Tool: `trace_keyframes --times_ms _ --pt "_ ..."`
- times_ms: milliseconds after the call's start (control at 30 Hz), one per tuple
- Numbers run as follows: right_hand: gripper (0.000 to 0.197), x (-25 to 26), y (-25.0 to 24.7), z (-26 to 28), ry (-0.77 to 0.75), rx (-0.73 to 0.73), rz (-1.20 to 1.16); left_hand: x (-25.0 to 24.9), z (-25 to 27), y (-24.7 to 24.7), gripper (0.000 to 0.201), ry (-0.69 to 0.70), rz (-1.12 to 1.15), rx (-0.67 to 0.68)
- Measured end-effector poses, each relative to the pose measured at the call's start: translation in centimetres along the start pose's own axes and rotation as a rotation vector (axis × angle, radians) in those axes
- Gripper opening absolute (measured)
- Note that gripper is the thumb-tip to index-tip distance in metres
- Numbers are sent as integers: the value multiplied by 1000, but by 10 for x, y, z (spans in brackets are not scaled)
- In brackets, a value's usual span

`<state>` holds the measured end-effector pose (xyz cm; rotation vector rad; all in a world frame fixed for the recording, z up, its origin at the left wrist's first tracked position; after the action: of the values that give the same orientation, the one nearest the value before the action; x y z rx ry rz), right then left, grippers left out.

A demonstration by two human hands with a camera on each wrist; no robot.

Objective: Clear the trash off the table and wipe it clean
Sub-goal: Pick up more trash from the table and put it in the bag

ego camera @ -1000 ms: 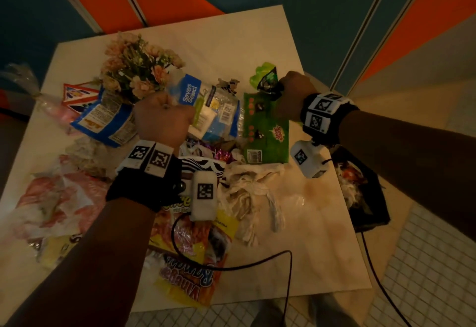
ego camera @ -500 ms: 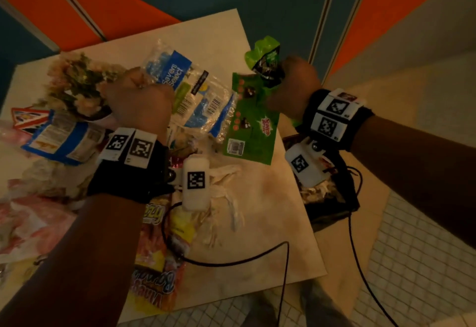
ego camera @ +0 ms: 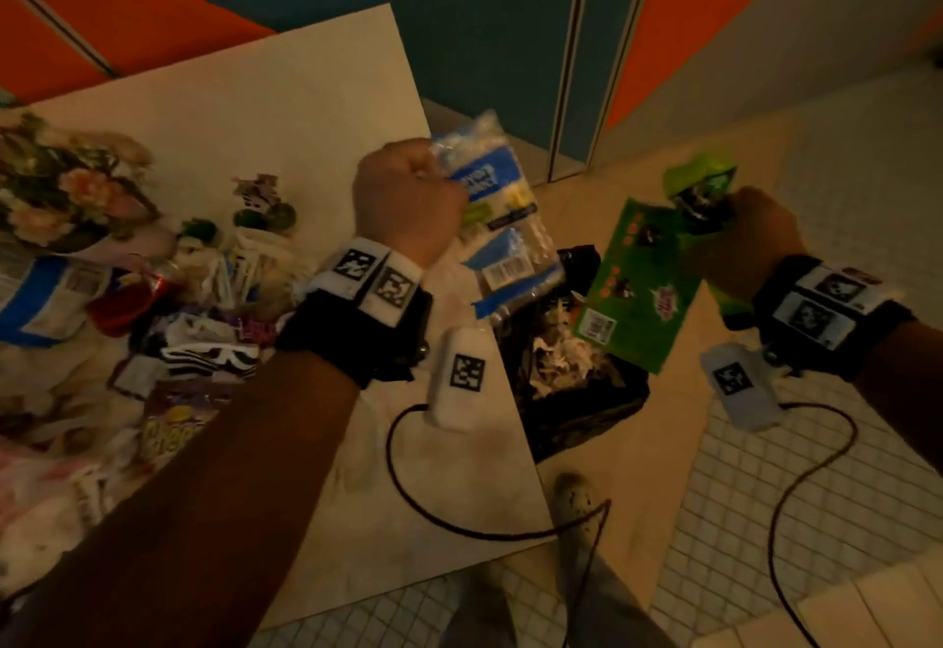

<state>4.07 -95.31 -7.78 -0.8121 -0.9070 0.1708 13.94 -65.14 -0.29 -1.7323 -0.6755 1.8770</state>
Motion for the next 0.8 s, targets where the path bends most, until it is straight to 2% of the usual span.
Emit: trace_keyframes --times_ms 67,167,267,367,467,567,700,767,800 --pt "50 -33 -2 -1 65 4 17 -3 2 38 12 22 -89 93" --pt "34 -73 5 -1 104 32 58 4 7 95 21 35 -214 218" --pt "36 -106 19 -2 132 84 81 16 11 147 21 47 -289 328" --pt "32 -136 37 -6 171 127 110 38 13 196 31 44 -390 432" --pt "25 -159 55 -11 190 170 121 59 19 242 13 61 -566 576" --pt "28 -179 70 -16 229 205 102 88 19 285 13 123 -686 668" --pt "28 -199 83 -20 247 238 111 131 23 327 6 59 -804 828" --pt "28 -206 90 -22 239 257 113 163 24 354 54 30 -900 885" --pt "26 -207 94 -24 226 271 119 170 25 359 65 -13 -931 892"
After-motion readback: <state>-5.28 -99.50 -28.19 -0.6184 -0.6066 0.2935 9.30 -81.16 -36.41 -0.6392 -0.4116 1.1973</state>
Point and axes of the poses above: each hand's wrist, its own z-axis away from the middle knuckle, its own y-axis out of the palm, x = y × z, the point moved 7 cm from there along -z, towards the middle knuckle, and after that the axes turned 12 degrees about -z, right-handed, at the moved point
